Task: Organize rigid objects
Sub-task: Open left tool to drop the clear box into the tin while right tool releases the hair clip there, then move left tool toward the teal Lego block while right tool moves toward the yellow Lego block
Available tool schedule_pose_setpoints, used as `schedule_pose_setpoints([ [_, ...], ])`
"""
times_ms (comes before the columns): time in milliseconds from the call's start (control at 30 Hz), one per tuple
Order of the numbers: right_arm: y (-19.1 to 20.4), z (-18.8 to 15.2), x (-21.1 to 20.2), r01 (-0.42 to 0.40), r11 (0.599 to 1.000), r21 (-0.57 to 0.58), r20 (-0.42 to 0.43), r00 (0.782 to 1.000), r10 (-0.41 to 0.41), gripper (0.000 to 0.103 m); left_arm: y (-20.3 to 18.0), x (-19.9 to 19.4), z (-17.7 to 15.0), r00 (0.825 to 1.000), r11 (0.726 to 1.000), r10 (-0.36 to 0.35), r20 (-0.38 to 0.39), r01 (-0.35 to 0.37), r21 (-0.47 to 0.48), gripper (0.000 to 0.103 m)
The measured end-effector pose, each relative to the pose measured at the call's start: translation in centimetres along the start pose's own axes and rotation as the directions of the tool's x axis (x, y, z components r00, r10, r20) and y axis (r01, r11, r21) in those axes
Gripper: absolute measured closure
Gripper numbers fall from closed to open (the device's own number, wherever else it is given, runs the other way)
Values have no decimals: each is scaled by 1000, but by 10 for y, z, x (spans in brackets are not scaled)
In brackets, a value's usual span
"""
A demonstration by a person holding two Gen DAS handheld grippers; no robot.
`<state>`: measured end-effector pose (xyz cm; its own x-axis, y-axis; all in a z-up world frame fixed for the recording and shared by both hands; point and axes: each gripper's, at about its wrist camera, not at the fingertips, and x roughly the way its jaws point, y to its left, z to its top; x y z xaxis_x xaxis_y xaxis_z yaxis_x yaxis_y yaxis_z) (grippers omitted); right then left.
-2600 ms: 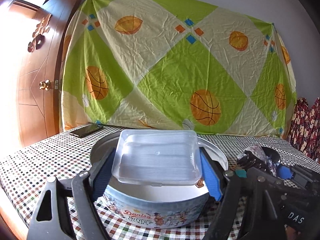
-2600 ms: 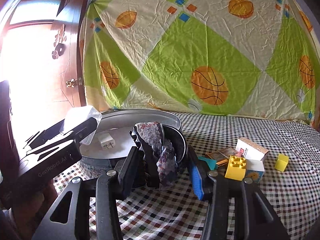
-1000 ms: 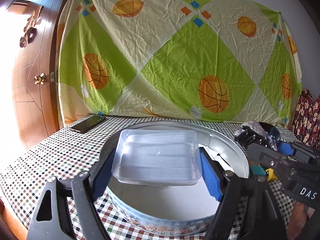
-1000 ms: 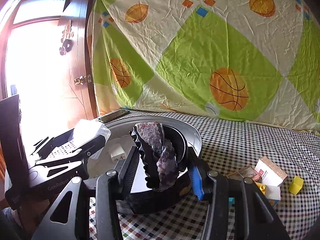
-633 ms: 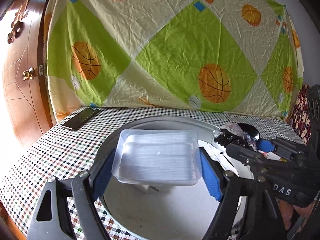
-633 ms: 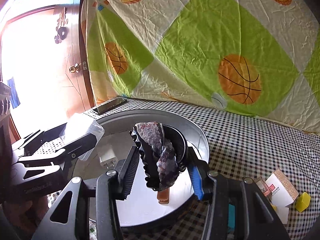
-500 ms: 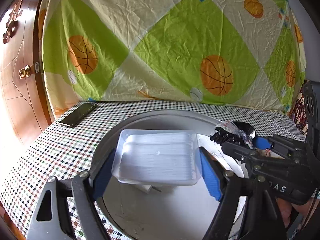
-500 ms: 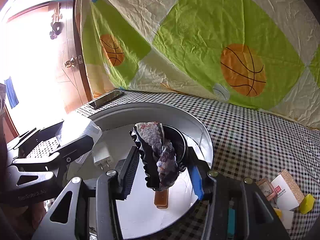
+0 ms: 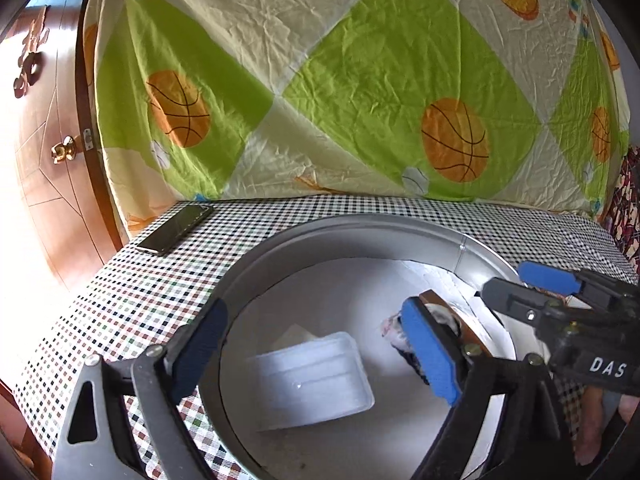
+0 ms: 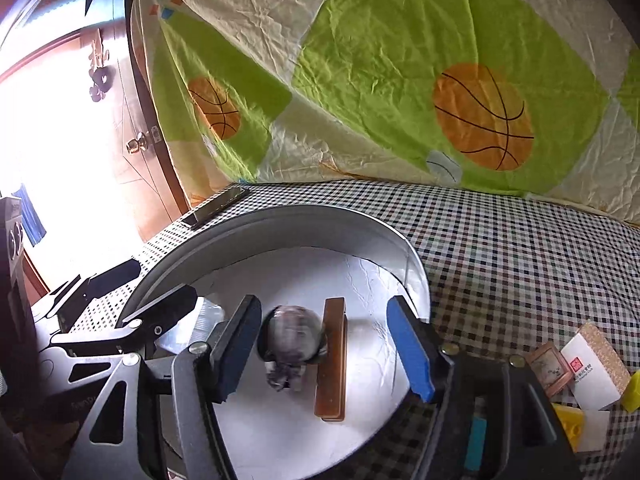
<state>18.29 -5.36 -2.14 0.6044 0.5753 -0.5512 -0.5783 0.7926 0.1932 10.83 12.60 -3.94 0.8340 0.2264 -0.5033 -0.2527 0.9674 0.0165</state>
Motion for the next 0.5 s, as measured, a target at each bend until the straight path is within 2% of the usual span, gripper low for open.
schedule_pose_setpoints([
  [133,-31,-21,-47,64,998,15,62,996,-65,35,-5,-20,-6,999,1000,-8,46,9,-25,11],
  [233,-63,-40,-85,152,987,52,110,981,-157,35,-23,-38,-16,996,999,-39,86,40,-6,10],
  [267,-74,-47,-96,185,980,76,120,974,-194,35,-32,-43,-20,994,999,-51,96,51,7,6],
  [367,-96,-61,-111,241,962,129,111,960,-256,35,-59,-54,-29,989,996,-79,129,73,49,5],
  [500,-107,-72,-108,265,953,145,70,958,-277,35,-86,-65,-35,981,989,-124,151,111,95,3],
])
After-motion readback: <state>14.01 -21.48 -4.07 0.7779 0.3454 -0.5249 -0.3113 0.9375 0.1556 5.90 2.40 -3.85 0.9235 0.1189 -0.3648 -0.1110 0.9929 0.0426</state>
